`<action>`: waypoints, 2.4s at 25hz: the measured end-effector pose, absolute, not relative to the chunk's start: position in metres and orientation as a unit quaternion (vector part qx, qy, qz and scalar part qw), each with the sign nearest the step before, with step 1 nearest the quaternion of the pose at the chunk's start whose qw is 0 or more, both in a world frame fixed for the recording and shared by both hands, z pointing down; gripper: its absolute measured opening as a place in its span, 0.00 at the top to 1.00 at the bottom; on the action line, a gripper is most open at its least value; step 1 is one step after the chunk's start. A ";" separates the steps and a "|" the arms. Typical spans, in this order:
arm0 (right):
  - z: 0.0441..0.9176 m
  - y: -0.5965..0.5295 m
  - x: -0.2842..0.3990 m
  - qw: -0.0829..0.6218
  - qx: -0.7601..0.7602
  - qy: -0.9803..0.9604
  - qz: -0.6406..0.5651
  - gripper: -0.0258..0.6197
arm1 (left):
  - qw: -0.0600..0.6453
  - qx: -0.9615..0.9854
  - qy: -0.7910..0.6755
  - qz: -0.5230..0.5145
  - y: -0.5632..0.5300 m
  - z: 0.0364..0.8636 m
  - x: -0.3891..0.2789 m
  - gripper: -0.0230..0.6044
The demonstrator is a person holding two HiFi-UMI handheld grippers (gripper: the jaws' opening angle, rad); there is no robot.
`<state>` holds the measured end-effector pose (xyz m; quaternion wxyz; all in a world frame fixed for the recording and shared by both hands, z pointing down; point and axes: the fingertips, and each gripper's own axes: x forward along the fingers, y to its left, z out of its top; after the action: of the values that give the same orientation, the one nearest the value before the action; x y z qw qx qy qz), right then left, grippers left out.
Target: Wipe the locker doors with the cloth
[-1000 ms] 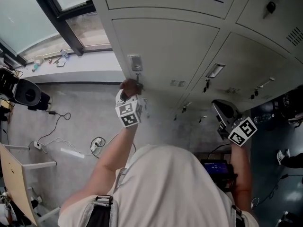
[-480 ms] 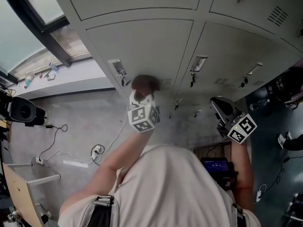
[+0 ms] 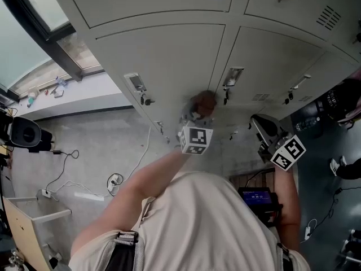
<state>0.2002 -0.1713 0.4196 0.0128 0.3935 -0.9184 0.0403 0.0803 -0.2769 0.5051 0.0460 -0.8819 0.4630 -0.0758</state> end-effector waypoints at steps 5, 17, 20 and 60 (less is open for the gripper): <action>0.423 -0.171 0.203 0.012 0.401 -0.915 0.047 0.93 | 0.035 -0.837 0.530 -0.131 -0.283 0.553 -0.009 0.85; 0.434 -0.181 0.180 0.015 0.382 -0.922 0.057 0.93 | -0.039 -0.673 0.727 -0.126 -0.307 0.589 -0.226 0.85; 0.433 -0.175 0.187 0.018 0.380 -0.923 0.053 0.93 | -0.063 -0.620 0.777 -0.089 -0.300 0.594 -0.218 0.88; 0.507 -0.120 0.264 -0.036 0.359 -0.923 0.133 0.93 | -0.125 -0.879 0.449 -0.101 -0.131 0.571 0.031 0.86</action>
<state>0.2638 -0.1195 0.5068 -0.0365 0.3595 -0.9230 0.1326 0.0314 -0.1309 0.5709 -0.1247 -0.8791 0.4489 -0.1007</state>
